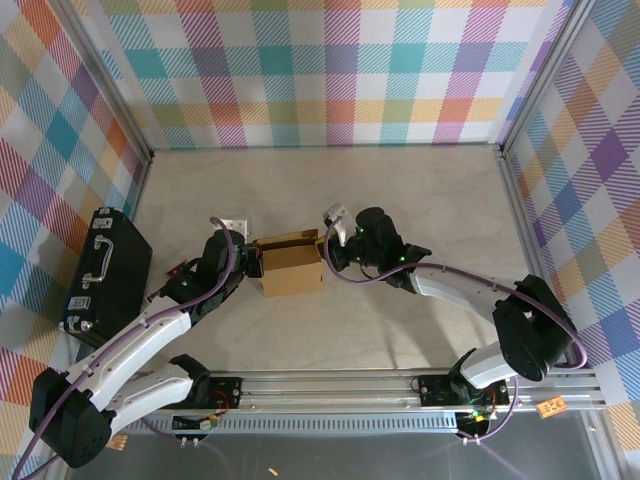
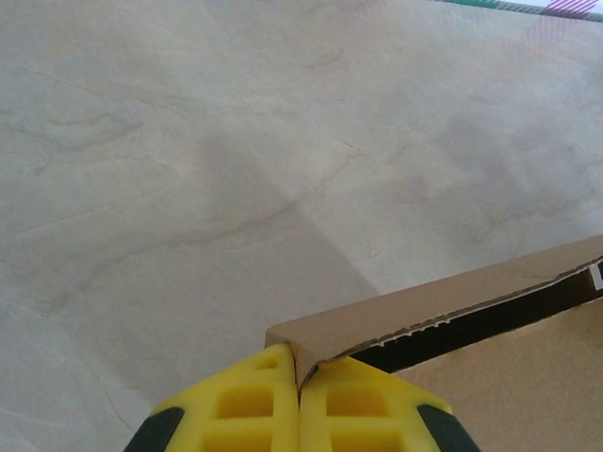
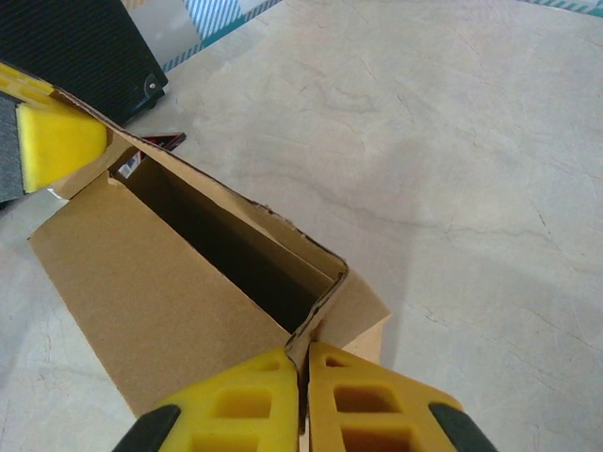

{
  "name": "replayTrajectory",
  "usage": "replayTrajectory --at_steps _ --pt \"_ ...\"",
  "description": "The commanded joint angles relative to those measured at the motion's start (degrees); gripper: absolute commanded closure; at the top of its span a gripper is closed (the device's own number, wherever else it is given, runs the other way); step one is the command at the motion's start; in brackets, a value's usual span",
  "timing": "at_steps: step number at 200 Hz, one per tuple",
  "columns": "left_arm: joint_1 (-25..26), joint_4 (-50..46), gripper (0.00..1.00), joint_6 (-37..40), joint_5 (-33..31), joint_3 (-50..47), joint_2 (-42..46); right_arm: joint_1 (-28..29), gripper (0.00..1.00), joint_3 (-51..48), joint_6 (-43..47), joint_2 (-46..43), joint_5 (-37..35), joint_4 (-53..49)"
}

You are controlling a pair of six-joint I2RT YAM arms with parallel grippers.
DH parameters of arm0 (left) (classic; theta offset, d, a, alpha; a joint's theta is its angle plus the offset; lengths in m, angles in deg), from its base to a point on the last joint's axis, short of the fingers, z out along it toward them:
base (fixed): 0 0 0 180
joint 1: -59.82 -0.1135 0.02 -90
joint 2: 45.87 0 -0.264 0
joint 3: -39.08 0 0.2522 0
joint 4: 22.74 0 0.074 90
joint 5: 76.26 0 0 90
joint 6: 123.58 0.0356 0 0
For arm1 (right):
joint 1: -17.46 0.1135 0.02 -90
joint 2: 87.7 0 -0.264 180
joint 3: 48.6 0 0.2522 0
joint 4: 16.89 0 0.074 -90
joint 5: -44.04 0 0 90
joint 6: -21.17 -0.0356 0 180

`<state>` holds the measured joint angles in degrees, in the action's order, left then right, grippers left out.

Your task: Fold the paper box

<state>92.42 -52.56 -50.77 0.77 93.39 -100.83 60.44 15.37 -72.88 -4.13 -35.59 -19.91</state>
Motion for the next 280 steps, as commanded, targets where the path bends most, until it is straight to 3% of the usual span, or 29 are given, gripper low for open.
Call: replayTrajectory --at_steps 1,175,184,195,218,280 --pt "1.85 -4.21 1.00 -1.13 6.82 2.25 -0.50 1.98 0.91 -0.91 0.57 2.21 2.32 -4.22" --pt "1.47 -12.80 1.00 -4.81 2.89 9.86 -3.73 1.76 0.93 -1.70 1.11 1.95 1.41 -4.51" --pt "1.44 -13.69 0.97 -4.34 2.48 9.95 -3.58 1.75 0.93 -1.77 1.06 1.86 1.32 -4.55" --pt "1.41 -14.67 0.84 -4.25 2.33 9.74 -3.57 1.76 0.93 -1.79 1.06 1.72 1.10 -4.60" --pt "1.37 -16.09 0.80 -4.31 3.50 9.51 -4.22 1.80 0.94 -1.83 1.09 1.75 0.79 -4.66" --pt "1.26 -21.25 0.81 -4.01 3.23 12.31 -6.45 1.75 0.94 -2.05 1.16 1.16 0.66 -4.90"
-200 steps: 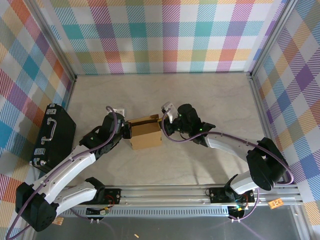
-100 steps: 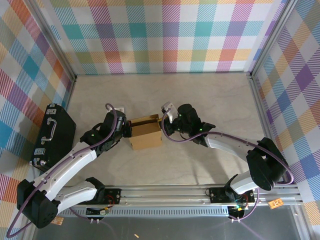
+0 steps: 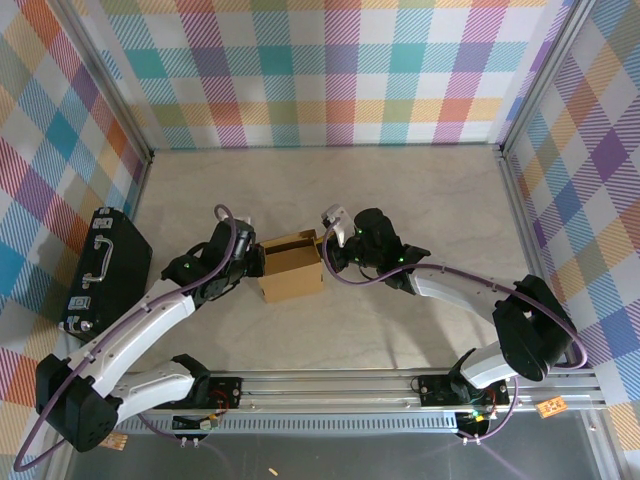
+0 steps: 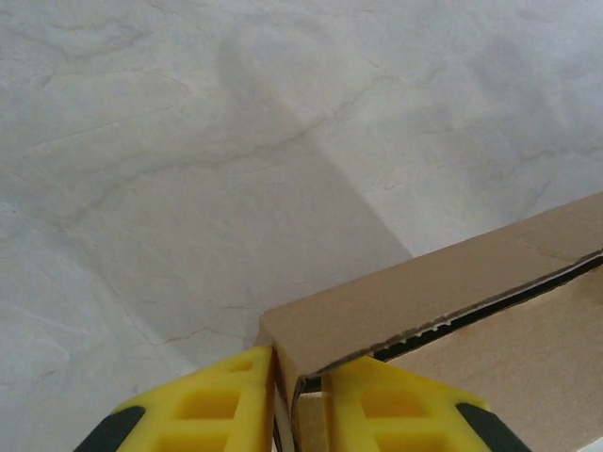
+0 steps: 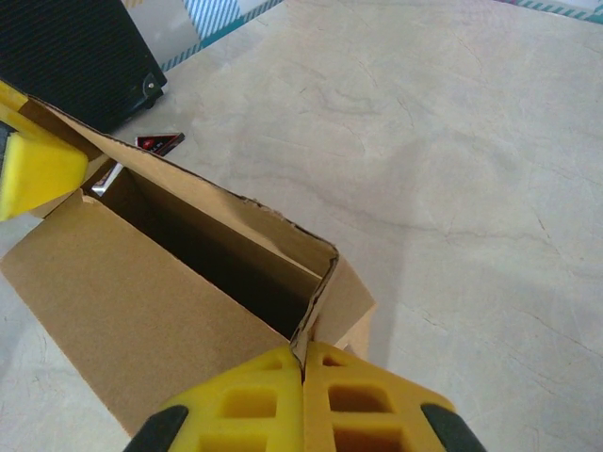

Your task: Fold the paper box

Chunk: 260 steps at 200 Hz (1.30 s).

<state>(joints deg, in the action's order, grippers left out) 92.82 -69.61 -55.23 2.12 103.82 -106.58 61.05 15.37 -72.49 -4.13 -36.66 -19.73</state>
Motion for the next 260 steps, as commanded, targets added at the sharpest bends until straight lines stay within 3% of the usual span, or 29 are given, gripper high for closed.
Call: replayTrajectory --at_steps 1,58,97,159,220,260 --pt "0.86 -4.23 0.81 0.42 1.87 1.91 -0.71 1.14 0.94 -2.01 0.76 1.16 1.71 -5.09" --pt "0.84 -9.96 0.67 0.92 0.78 4.39 -0.77 1.15 0.94 -1.96 0.80 1.06 1.77 -5.09" --pt "0.84 -10.36 0.80 -0.19 1.97 4.52 -1.73 1.16 0.94 -1.88 0.85 1.07 1.69 -5.29" --pt "0.68 -13.64 0.75 -2.16 3.60 6.35 -3.14 1.10 0.94 -1.87 0.76 1.17 1.77 -5.42" --pt "0.41 -15.33 0.86 -3.36 5.25 7.64 -4.53 1.21 0.94 -1.79 0.57 1.07 1.87 -5.60" --pt "-0.47 -13.96 0.98 -5.75 6.95 7.77 -4.11 1.14 0.94 -2.01 0.35 0.85 1.94 -5.18"
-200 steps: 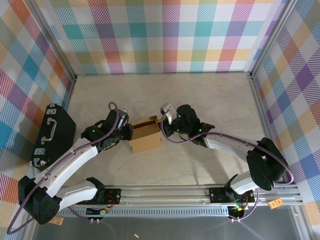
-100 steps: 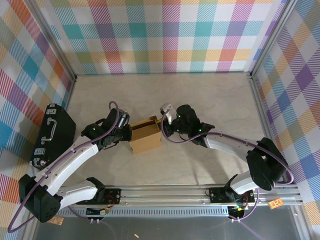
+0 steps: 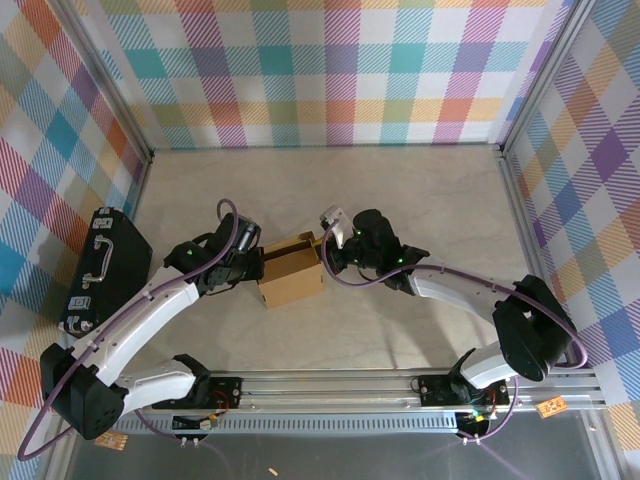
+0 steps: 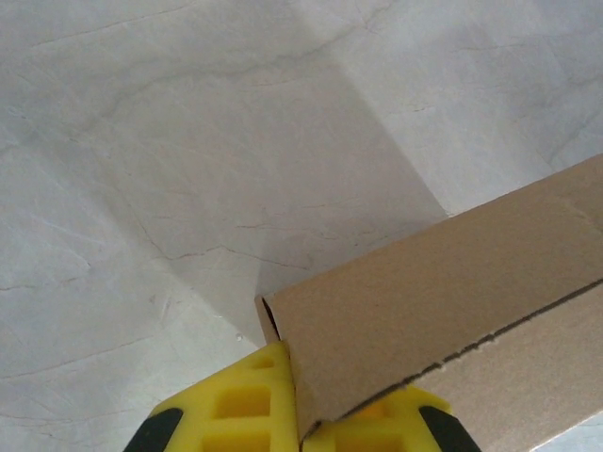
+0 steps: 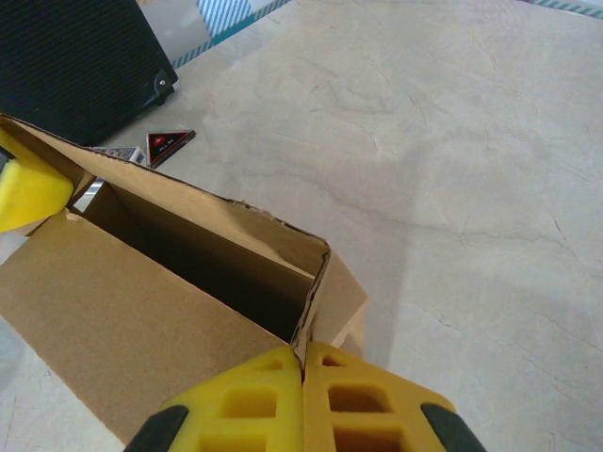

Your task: Fold the paper box

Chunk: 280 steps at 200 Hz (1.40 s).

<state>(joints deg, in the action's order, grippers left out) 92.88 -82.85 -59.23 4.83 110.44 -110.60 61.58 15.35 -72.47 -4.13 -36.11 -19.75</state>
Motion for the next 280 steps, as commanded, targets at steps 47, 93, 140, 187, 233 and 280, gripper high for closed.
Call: replayTrajectory --at_steps 47,93,140,187,233,280 --pt "-1.15 2.13 0.94 -4.57 8.75 0.42 -0.39 0.60 0.94 -1.94 -0.01 1.02 1.75 -5.08" --pt "-1.74 3.54 0.88 -6.59 10.83 -0.05 0.56 0.66 0.94 -2.02 -0.06 0.80 1.84 -5.14" --pt "-2.65 5.12 0.78 -7.64 13.83 -0.87 2.46 0.71 0.94 -1.98 -0.27 0.79 1.84 -5.17" --pt "-3.00 2.83 0.52 -5.10 14.77 -0.57 3.16 0.71 0.94 -2.01 -0.23 0.78 1.62 -5.12" --pt "-3.44 0.25 0.33 4.57 13.71 -0.80 6.31 0.68 0.94 -2.19 0.55 0.63 1.32 -5.16" --pt "-3.44 4.33 0.21 17.58 9.02 -4.02 16.77 0.71 0.94 -2.19 1.18 0.71 1.40 -5.16"
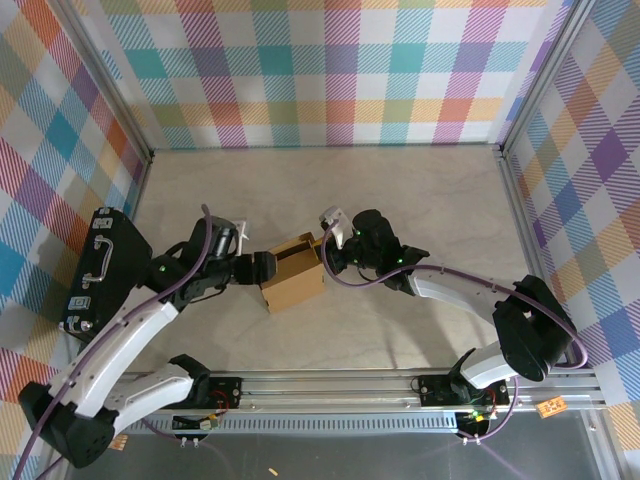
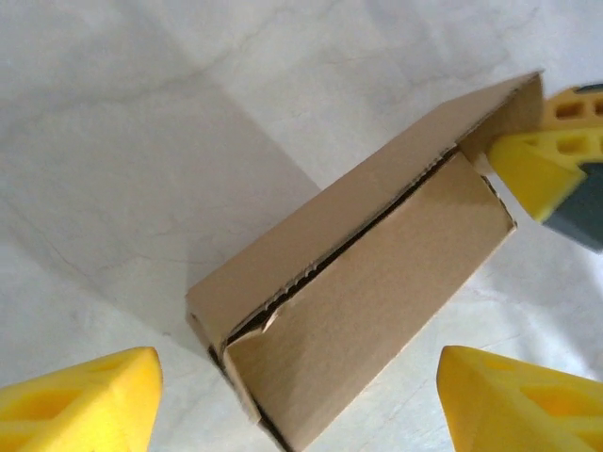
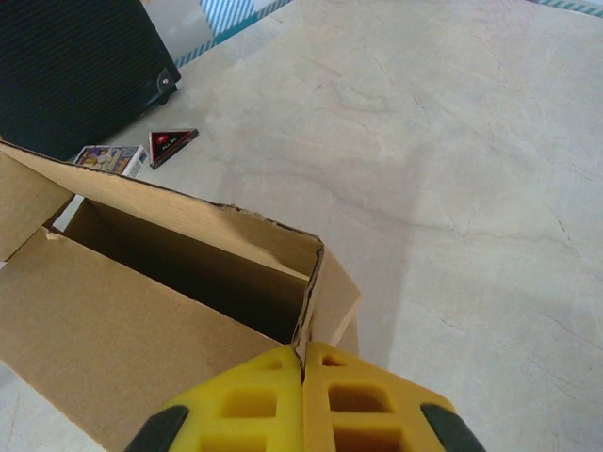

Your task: Fold the paper box

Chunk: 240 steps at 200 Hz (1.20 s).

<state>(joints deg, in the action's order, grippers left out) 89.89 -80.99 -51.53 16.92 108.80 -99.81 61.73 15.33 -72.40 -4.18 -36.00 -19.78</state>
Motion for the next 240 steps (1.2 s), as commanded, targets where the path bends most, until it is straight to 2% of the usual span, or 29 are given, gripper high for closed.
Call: replayTrajectory --at_steps 1,17,36,47,59,76,91,108,146,175,207,223,240 --pt "-0.45 2.70 0.21 10.23 -3.08 -2.54 6.27 0.51 0.94 -2.17 1.11 0.76 1.29 -5.15" --pt "-0.47 7.86 0.19 16.96 -2.25 -6.26 12.05 0.55 0.94 -2.10 1.34 0.77 1.14 -5.30" --pt "-0.45 18.87 0.15 22.63 -0.46 -14.70 19.25 0.55 0.94 -2.10 1.46 0.68 1.08 -5.39" --pt "-0.45 26.54 0.10 23.65 1.85 -20.41 22.55 0.55 0.94 -2.16 1.47 0.59 1.26 -5.30" --pt "-0.47 33.64 0.10 24.14 4.76 -24.59 24.29 0.55 0.94 -2.32 1.46 0.57 1.12 -5.04" --pt "-0.46 37.45 0.10 24.62 9.25 -27.31 24.99 0.55 0.94 -2.32 1.29 0.67 1.48 -4.92" --pt "-0.28 38.98 0.09 23.61 9.18 -29.86 25.28 0.55 0.94 -2.23 1.36 0.75 1.56 -4.75" --pt "1.57 38.20 0.09 22.36 6.25 -32.46 25.42 0.55 0.94 -2.18 1.63 0.72 1.56 -5.02" --pt "12.07 33.28 0.05 22.26 -7.29 -34.91 27.32 0.55 0.94 -2.45 2.60 0.29 0.59 -5.14" --pt "12.56 33.07 0.05 21.32 -13.59 -36.28 28.29 0.49 0.94 -2.18 2.51 0.58 1.47 -5.20" --pt "12.52 34.52 0.04 22.51 -15.83 -37.62 31.43 0.51 0.94 -2.44 2.91 0.07 1.03 -5.30" --pt "12.51 34.12 0.02 23.31 -18.99 -36.76 28.91 0.55 0.94 -2.50 3.17 -0.12 0.68 -5.41" --pt "12.33 35.92 0.01 26.12 -18.33 -35.99 24.12 0.55 0.94 -2.53 3.16 -0.12 0.77 -5.47"
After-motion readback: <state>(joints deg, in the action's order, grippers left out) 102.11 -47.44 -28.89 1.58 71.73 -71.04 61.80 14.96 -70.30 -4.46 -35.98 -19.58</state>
